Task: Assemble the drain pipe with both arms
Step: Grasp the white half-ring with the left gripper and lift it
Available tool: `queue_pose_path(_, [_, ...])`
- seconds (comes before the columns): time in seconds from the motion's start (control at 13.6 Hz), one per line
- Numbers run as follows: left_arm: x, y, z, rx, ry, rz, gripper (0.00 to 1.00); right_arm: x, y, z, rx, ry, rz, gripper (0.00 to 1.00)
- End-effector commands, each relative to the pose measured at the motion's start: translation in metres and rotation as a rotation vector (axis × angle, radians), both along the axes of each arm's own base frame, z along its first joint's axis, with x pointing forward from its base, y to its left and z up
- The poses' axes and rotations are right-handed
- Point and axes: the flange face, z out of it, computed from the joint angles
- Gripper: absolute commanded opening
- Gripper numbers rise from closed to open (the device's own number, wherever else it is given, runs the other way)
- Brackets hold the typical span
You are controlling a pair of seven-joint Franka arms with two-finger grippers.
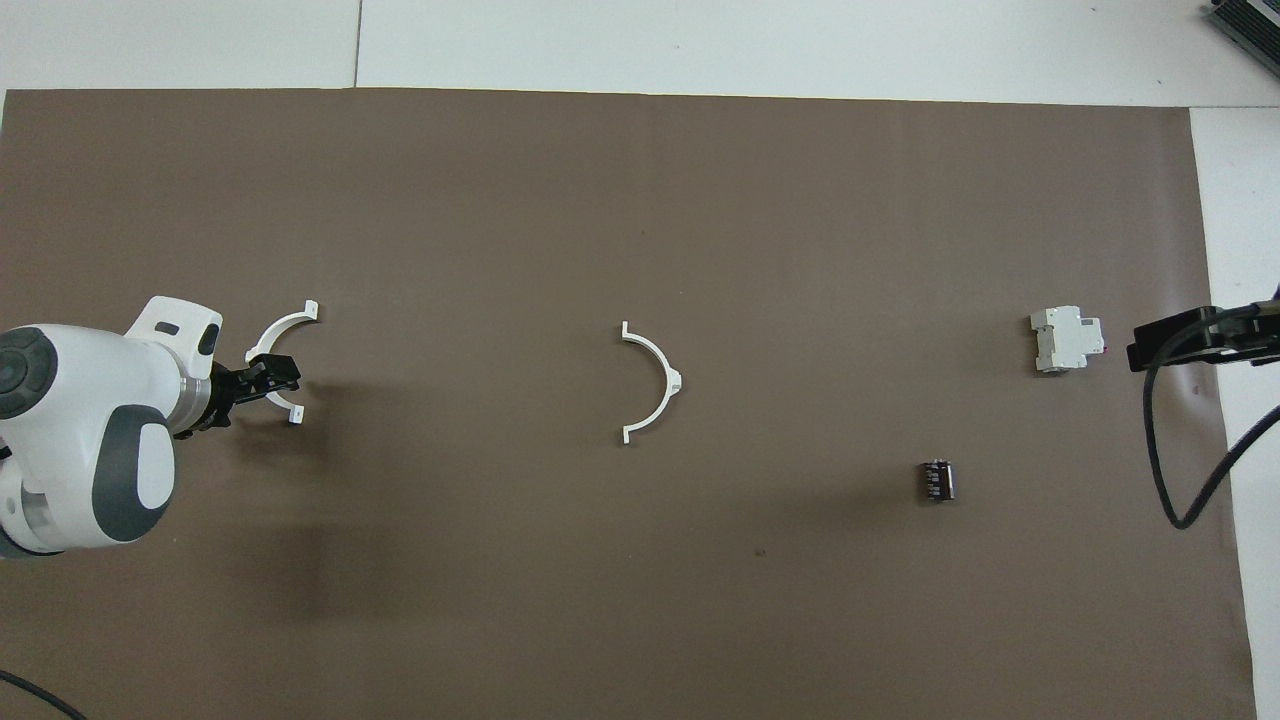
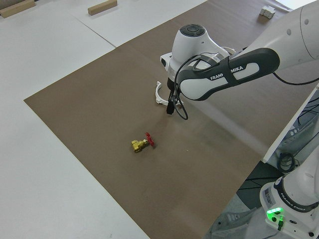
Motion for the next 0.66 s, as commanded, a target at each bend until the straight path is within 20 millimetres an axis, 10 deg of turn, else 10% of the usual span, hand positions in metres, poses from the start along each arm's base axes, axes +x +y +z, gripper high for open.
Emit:
queue_pose_path(0.0, [0.0,-0.001,0.001,-0.005,-0.017,0.014,0.87,-0.004,0.002,0.005,-0.004,-0.001,-0.008,1.0])
queue_pose_path(0.59, [-0.011,-0.015,-0.013,-0.009,-0.061,0.074,0.66,-0.005,-0.005,0.005,-0.004,-0.002,-0.022,1.0])
